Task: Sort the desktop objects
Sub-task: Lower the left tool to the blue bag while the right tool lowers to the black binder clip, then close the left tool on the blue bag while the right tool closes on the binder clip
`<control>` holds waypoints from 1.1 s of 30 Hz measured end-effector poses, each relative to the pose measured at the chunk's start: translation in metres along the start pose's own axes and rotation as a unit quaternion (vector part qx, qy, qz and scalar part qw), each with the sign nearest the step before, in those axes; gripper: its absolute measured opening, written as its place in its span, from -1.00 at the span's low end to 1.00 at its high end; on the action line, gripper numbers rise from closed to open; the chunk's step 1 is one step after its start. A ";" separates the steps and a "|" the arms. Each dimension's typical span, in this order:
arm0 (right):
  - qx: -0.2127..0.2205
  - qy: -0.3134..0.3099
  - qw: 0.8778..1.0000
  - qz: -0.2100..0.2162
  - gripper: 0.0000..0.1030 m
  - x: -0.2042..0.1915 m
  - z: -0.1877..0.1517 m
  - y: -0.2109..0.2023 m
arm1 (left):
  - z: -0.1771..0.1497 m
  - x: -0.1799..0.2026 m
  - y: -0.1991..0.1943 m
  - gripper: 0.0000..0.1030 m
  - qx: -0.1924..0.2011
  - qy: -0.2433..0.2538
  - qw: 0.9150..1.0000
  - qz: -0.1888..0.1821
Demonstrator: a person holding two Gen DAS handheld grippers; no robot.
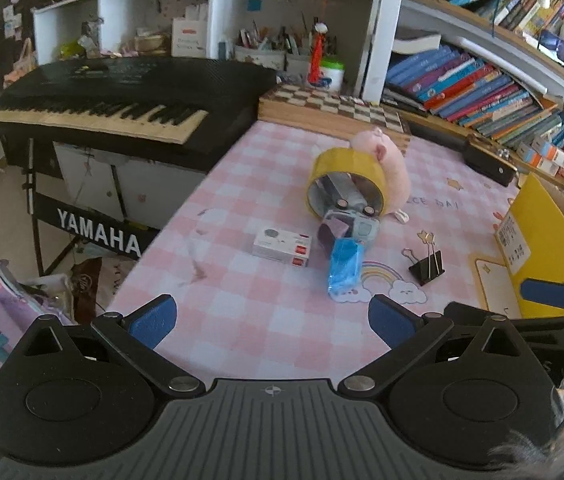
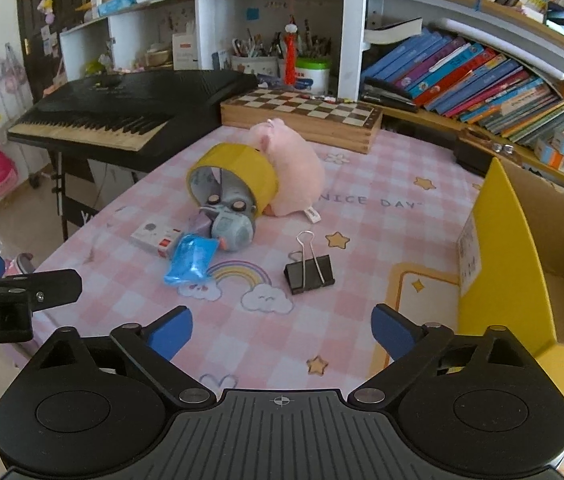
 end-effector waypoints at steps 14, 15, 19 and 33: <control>-0.043 0.017 0.999 0.019 0.41 0.039 0.011 0.060 | 0.014 0.046 0.055 0.33 -0.045 0.019 0.998 -0.039; -0.047 0.015 0.999 0.021 0.41 0.040 0.012 0.064 | 0.016 0.048 0.059 0.33 -0.047 0.020 0.998 -0.040; -0.061 0.008 0.998 0.030 0.40 0.043 0.013 0.075 | 0.019 0.058 0.075 0.31 -0.057 0.023 0.997 -0.049; -0.083 -0.005 0.996 0.040 0.29 0.054 0.017 0.099 | 0.021 0.085 0.108 -0.53 -0.088 0.032 0.992 -0.083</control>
Point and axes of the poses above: each gripper's, at about its wrist camera, not at the fingertips, and y roughly the way its jaws point, x to its right, z to its top, the point moved 10 cm from there along y, roughly the way its jaws point, and after that the axes turned 11 degrees about z, right-handed, at the moved point
